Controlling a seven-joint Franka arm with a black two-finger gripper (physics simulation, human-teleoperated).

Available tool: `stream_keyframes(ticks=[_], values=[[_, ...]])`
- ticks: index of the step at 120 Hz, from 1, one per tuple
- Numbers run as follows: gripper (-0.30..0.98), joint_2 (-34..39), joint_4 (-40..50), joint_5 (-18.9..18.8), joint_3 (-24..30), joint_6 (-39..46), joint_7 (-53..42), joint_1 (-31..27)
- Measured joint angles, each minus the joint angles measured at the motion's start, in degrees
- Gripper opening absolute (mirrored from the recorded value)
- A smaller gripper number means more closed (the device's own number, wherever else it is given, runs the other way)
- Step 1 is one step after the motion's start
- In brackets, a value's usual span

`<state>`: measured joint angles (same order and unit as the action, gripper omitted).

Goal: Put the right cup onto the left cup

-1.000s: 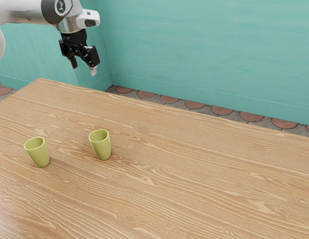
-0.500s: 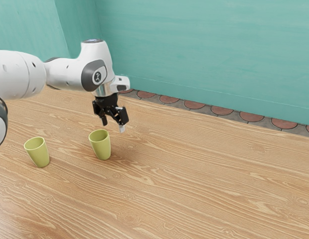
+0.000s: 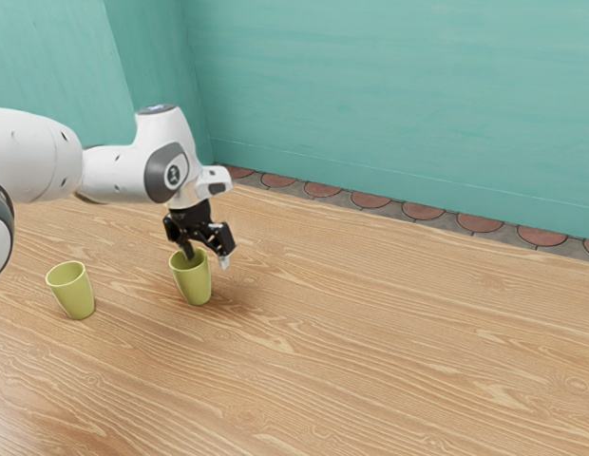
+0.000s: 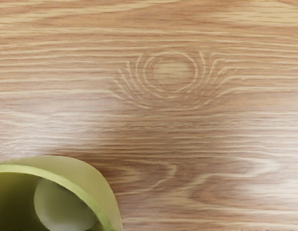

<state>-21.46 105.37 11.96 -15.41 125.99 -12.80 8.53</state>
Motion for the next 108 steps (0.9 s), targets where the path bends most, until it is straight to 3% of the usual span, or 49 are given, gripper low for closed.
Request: stream_keyframes(ticks=[23,53,83,108], values=[[0.62,-0.1,1.8,0.2,-0.1,0.6,0.3,-0.2],[0.15,-0.4,2.7,0.5,0.0,1.2,1.4,0.1],[-0.1,-1.2,3.8,-0.2,-0.4,1.5,3.1,-0.2],[-0.1,-1.1,3.8,-1.4,-0.5,1.7,5.4,-0.2]])
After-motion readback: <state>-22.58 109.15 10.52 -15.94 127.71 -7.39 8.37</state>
